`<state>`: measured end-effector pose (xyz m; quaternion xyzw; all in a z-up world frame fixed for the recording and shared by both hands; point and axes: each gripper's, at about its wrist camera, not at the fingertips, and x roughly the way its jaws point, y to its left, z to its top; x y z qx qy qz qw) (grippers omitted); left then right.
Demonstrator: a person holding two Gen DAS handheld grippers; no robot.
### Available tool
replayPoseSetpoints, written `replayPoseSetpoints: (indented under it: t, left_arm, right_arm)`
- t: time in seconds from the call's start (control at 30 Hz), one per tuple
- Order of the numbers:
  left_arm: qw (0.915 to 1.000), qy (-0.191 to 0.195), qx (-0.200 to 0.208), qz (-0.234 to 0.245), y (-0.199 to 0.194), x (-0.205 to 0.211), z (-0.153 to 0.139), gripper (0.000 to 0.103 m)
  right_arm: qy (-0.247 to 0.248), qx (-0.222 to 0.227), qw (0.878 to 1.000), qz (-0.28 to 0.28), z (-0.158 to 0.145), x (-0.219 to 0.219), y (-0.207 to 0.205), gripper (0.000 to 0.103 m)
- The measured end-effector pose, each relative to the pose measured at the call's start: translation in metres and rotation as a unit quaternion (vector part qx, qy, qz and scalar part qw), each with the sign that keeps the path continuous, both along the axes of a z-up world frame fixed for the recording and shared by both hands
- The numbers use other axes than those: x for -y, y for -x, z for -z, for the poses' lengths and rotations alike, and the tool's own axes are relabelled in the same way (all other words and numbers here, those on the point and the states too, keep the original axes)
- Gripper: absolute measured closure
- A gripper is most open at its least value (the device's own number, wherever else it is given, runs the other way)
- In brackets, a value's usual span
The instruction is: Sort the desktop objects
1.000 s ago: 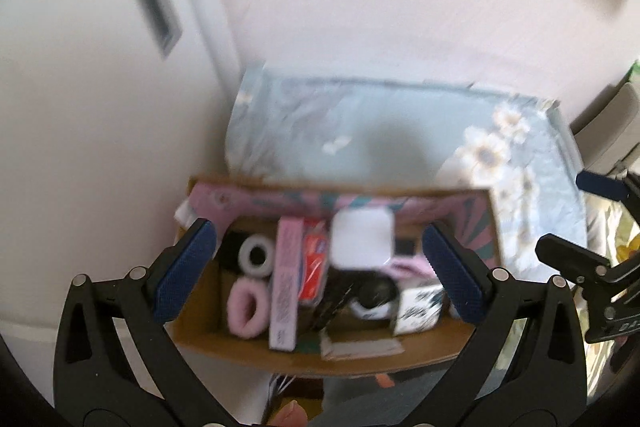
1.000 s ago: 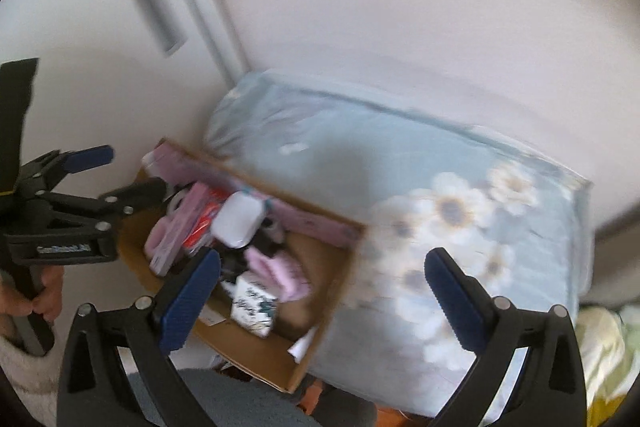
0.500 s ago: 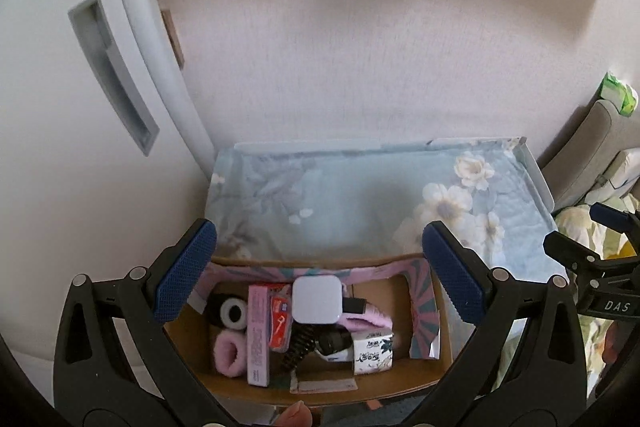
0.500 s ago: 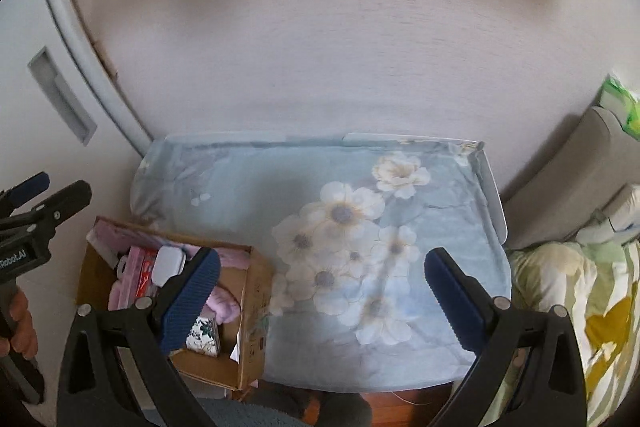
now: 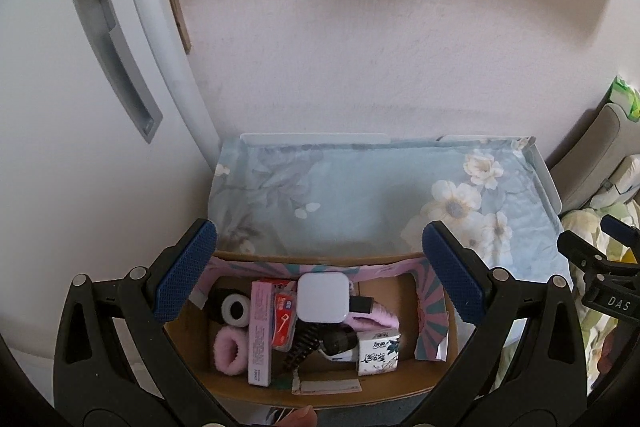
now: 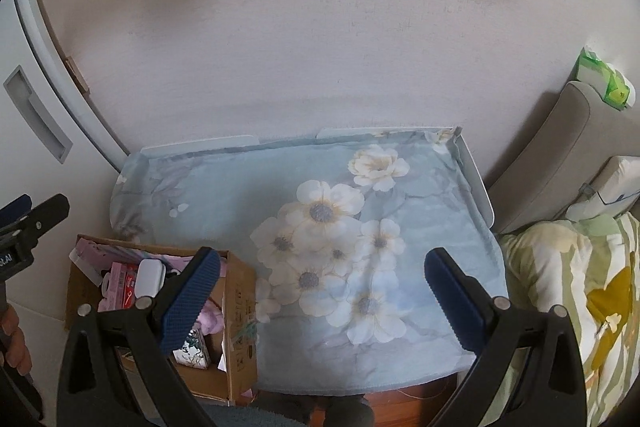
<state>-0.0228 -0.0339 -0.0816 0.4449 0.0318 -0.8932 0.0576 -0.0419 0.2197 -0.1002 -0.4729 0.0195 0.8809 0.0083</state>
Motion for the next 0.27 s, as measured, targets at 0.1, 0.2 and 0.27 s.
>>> replayPoseSetpoints:
  t: [0.1, 0.2, 0.27]
  left_arm:
    - [1.0000, 0.002, 0.001, 0.003, 0.0004, -0.0012, 0.0022, 0.000]
    - [0.9999, 0.009, 0.002, 0.008, 0.0003, -0.0045, 0.0042, 0.000]
    - [0.9999, 0.012, 0.000, 0.008, -0.0010, -0.0054, 0.0045, 0.000]
  right_arm:
    - [0.002, 0.002, 1.000, -0.001, 0.0011, 0.0005, 0.0003, 0.001]
    - [0.004, 0.003, 1.000, -0.004, 0.0025, 0.0017, -0.0002, 0.001]
    - [0.003, 0.004, 1.000, -0.008, 0.0041, 0.0039, -0.0001, 0.001]
